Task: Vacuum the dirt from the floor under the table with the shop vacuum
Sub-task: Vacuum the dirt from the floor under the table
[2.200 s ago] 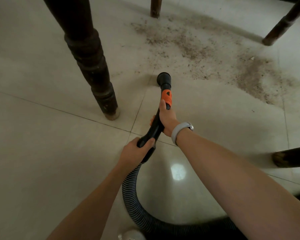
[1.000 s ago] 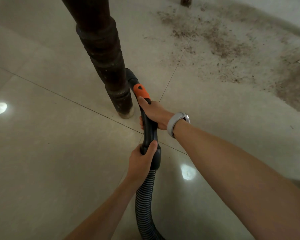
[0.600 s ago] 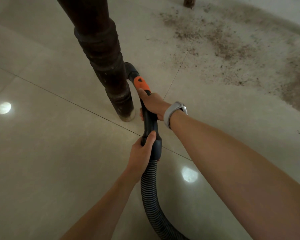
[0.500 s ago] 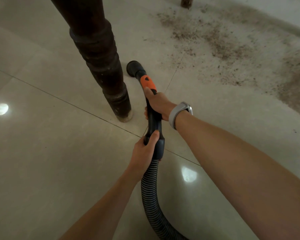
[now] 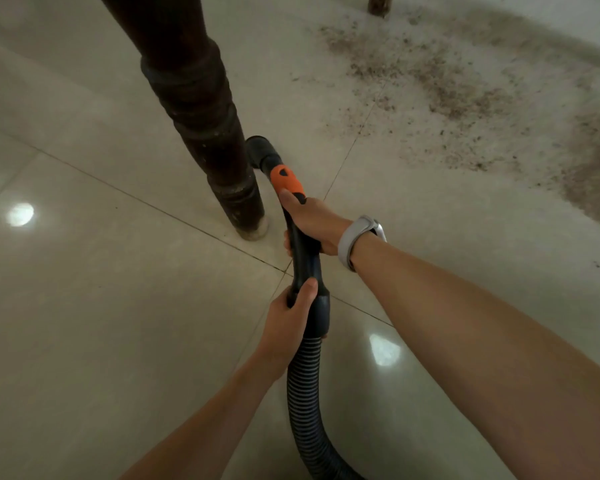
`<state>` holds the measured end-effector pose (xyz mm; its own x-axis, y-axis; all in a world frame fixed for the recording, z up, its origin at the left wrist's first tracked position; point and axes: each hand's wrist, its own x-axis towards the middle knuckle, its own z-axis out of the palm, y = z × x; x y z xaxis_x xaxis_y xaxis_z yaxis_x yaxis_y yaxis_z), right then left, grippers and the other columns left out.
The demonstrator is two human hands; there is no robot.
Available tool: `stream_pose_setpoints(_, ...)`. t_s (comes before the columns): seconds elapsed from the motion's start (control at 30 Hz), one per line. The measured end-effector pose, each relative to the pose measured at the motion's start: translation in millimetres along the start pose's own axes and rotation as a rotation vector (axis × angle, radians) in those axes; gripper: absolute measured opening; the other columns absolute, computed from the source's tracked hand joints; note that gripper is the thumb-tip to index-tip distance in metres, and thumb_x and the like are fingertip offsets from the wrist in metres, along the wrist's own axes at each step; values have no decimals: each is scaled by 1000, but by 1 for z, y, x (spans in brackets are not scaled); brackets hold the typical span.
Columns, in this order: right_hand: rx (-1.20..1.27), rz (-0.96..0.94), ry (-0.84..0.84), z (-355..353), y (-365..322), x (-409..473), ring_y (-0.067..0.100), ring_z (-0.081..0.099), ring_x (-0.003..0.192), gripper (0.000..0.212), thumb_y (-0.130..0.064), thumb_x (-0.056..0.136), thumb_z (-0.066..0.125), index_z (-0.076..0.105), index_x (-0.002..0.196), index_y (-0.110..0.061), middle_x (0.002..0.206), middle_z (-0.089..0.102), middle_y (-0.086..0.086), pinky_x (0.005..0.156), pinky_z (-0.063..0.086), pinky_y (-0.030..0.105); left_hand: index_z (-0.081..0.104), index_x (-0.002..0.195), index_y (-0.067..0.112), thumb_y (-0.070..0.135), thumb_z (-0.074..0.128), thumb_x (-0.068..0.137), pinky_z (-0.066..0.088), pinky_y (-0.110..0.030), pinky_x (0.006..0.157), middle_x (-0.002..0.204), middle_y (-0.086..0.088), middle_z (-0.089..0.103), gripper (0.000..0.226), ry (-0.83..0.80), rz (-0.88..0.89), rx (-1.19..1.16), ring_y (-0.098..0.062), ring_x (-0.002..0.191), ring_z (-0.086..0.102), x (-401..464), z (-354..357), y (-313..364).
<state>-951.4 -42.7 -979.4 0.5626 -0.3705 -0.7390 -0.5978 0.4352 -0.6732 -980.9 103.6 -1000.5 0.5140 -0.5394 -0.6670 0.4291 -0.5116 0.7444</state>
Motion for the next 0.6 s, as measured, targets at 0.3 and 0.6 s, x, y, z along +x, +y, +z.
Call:
stream_pose_setpoints(0.3, 11, 78, -135, -12, 14, -21, 19, 53, 53, 37, -46, 96, 43, 41, 91, -9, 64, 52, 9, 56, 53, 31, 63, 87, 14, 41, 59, 88, 57, -39, 79, 86, -9, 71, 27, -23, 31, 76, -25, 83, 68, -20, 18, -13)
stream_pose_setpoints(0.6, 16, 90, -128, -35, 42, -47, 19, 55, 53, 39, -48, 96, 43, 42, 92, -9, 63, 55, 8, 56, 54, 31, 55, 82, 26, 37, 56, 91, 51, -19, 73, 85, 5, 65, 15, -201, 32, 188, -6, 80, 62, -40, 31, -19)
